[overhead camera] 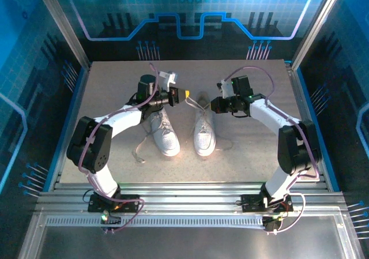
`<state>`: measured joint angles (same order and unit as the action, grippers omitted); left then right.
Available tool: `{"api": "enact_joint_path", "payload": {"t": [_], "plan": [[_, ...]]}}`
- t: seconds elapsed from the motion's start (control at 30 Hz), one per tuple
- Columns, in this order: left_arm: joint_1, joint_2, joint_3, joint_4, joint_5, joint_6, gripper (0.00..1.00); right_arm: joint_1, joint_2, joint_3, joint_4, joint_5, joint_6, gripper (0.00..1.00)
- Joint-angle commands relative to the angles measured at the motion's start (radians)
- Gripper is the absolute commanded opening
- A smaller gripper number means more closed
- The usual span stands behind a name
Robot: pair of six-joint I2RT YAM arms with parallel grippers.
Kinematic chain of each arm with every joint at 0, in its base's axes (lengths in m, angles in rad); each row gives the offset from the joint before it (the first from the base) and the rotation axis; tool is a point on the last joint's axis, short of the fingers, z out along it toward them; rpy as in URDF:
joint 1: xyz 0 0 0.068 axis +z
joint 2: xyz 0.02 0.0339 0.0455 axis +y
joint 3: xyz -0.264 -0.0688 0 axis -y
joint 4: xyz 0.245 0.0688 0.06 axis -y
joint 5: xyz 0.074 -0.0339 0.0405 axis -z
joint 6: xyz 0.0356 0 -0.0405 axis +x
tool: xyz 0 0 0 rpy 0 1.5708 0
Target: Tie the shoes
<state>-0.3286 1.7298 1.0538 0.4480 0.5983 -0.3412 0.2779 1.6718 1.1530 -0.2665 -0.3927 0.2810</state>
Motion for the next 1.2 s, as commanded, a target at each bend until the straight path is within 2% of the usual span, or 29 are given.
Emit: {"api": "enact_joint_path", "payload": {"t": [0.0,0.47,0.87,1.0,1.17], "plan": [[0.017,-0.034,-0.039,0.003,-0.015,0.017,0.0,-0.014,-0.017,-0.018,0.009,0.05,-0.056,0.0],[0.067,-0.028,-0.119,0.008,-0.031,0.011,0.0,0.02,-0.001,-0.041,-0.021,0.181,-0.194,0.0],[0.08,-0.078,-0.198,0.002,-0.049,0.019,0.0,0.03,-0.009,-0.057,-0.029,0.306,-0.24,0.0],[0.062,-0.088,-0.175,-0.018,-0.029,0.021,0.0,0.038,-0.007,-0.034,-0.041,0.246,-0.281,0.0],[-0.032,-0.084,-0.055,-0.132,-0.042,0.119,0.0,0.067,0.016,0.052,-0.084,0.182,-0.341,0.0]]}}
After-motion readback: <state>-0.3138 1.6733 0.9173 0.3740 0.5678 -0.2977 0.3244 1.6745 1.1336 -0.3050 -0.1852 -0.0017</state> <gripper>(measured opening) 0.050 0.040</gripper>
